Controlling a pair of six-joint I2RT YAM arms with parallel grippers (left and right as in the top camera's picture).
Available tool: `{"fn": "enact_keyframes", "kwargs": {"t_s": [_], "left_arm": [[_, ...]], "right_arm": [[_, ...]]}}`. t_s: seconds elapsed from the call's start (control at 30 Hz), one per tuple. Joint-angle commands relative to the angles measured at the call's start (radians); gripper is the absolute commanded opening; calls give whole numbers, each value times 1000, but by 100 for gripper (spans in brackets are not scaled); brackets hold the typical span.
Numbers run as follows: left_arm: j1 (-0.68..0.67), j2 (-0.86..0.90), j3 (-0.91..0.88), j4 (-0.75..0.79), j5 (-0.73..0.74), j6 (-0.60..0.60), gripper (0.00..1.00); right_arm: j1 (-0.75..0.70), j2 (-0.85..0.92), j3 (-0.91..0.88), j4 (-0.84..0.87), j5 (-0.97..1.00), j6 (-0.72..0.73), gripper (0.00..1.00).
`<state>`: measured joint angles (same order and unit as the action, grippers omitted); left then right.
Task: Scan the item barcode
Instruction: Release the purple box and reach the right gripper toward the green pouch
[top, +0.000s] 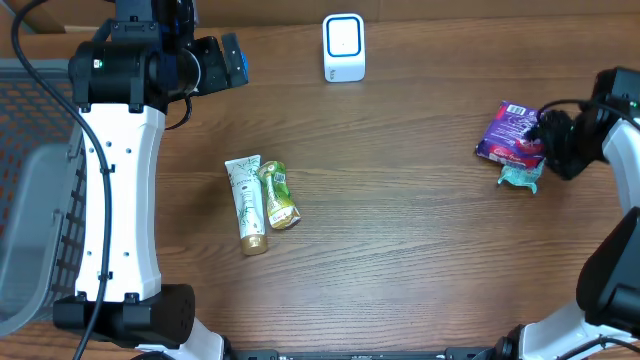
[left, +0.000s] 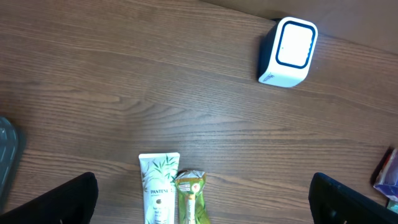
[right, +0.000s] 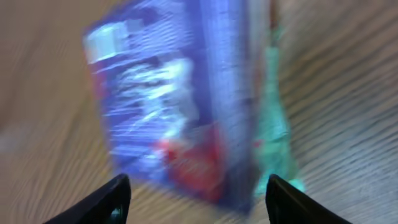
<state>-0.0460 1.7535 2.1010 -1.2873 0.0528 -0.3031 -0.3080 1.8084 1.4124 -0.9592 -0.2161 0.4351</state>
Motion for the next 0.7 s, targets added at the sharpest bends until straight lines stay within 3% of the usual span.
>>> {"fn": "enact_keyframes", "kwargs": {"t_s": [0.0, 0.33, 0.67], "left_arm": [[-7, 1, 8, 2, 8, 19, 100], [-7, 1, 8, 2, 7, 19, 100], [-6, 1, 8, 2, 7, 19, 100]], "right_arm": [[76, -105, 103, -37, -113, -108, 72], [385, -95, 113, -40, -207, -129, 83], [675, -11, 113, 35, -204, -121, 83]]}}
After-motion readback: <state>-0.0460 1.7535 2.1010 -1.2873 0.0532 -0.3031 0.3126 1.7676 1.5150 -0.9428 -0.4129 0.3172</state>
